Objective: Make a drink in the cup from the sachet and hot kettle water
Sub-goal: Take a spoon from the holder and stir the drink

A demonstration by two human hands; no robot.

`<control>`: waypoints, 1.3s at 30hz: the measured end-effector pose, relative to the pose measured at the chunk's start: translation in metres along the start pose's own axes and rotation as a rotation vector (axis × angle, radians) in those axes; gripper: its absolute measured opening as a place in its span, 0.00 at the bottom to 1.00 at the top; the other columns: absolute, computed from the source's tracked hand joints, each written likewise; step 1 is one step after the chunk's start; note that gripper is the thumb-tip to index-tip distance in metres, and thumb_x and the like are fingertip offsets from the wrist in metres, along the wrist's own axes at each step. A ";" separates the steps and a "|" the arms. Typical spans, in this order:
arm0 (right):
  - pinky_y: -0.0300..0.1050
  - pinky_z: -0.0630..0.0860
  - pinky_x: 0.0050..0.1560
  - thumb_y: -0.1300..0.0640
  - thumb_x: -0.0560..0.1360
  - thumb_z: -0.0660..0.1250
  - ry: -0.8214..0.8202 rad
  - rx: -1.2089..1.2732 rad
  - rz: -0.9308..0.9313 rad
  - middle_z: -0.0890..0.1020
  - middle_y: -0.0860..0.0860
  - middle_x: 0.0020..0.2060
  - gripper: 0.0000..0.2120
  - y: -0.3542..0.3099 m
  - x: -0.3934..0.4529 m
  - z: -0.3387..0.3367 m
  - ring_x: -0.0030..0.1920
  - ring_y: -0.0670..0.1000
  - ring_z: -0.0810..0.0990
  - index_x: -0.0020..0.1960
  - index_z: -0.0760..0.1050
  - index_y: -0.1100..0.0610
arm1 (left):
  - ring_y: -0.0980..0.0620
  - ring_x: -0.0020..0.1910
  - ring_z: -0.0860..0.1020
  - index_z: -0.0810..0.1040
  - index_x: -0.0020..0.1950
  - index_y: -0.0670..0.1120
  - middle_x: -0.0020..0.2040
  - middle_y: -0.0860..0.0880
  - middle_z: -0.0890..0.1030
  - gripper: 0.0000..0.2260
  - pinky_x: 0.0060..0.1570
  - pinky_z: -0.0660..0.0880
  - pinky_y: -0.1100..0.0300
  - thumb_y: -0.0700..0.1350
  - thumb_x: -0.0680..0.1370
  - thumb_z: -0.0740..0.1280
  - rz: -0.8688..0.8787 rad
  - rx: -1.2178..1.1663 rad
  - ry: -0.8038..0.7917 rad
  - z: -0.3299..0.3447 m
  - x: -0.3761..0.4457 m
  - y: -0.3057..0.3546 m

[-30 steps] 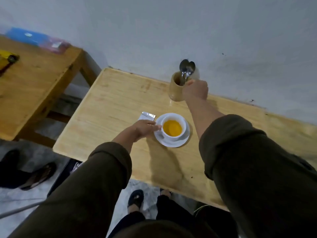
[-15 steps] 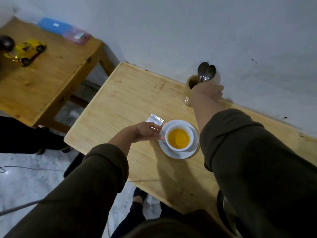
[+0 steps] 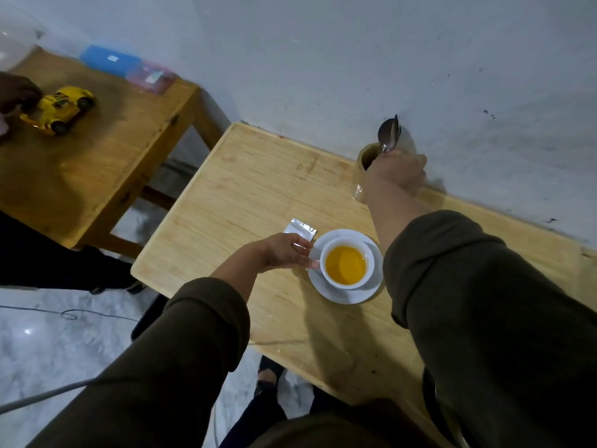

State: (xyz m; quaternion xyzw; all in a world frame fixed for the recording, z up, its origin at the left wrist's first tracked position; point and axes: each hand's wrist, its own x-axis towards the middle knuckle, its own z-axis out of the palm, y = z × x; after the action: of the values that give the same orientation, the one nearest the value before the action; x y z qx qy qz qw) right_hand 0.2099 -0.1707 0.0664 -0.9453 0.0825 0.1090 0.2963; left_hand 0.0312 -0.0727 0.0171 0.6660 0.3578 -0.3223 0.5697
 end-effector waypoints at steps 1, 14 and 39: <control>0.51 0.72 0.62 0.53 0.79 0.58 0.084 0.035 0.017 0.73 0.55 0.63 0.15 -0.003 -0.003 -0.001 0.62 0.56 0.73 0.61 0.76 0.57 | 0.45 0.65 0.76 0.69 0.71 0.40 0.66 0.42 0.77 0.30 0.64 0.73 0.54 0.40 0.71 0.75 0.005 0.016 0.002 0.000 -0.001 0.000; 0.43 0.72 0.44 0.60 0.80 0.55 0.345 0.558 -0.107 0.78 0.55 0.50 0.06 -0.018 -0.086 -0.029 0.50 0.54 0.79 0.53 0.69 0.59 | 0.43 0.67 0.73 0.71 0.71 0.39 0.69 0.42 0.74 0.28 0.65 0.70 0.54 0.55 0.77 0.65 0.167 0.539 0.075 0.009 -0.020 0.005; 0.39 0.75 0.42 0.65 0.72 0.68 -0.022 0.785 -0.048 0.82 0.50 0.35 0.05 0.102 -0.212 -0.028 0.36 0.46 0.80 0.42 0.80 0.57 | 0.42 0.63 0.77 0.77 0.65 0.38 0.63 0.39 0.80 0.22 0.62 0.72 0.55 0.52 0.80 0.58 0.284 0.673 0.234 0.025 -0.028 -0.008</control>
State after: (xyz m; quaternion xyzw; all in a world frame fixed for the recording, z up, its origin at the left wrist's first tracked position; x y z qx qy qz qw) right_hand -0.0124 -0.2498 0.0879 -0.7605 0.0928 0.0724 0.6386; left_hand 0.0087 -0.1001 0.0326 0.8910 0.1985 -0.2616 0.3135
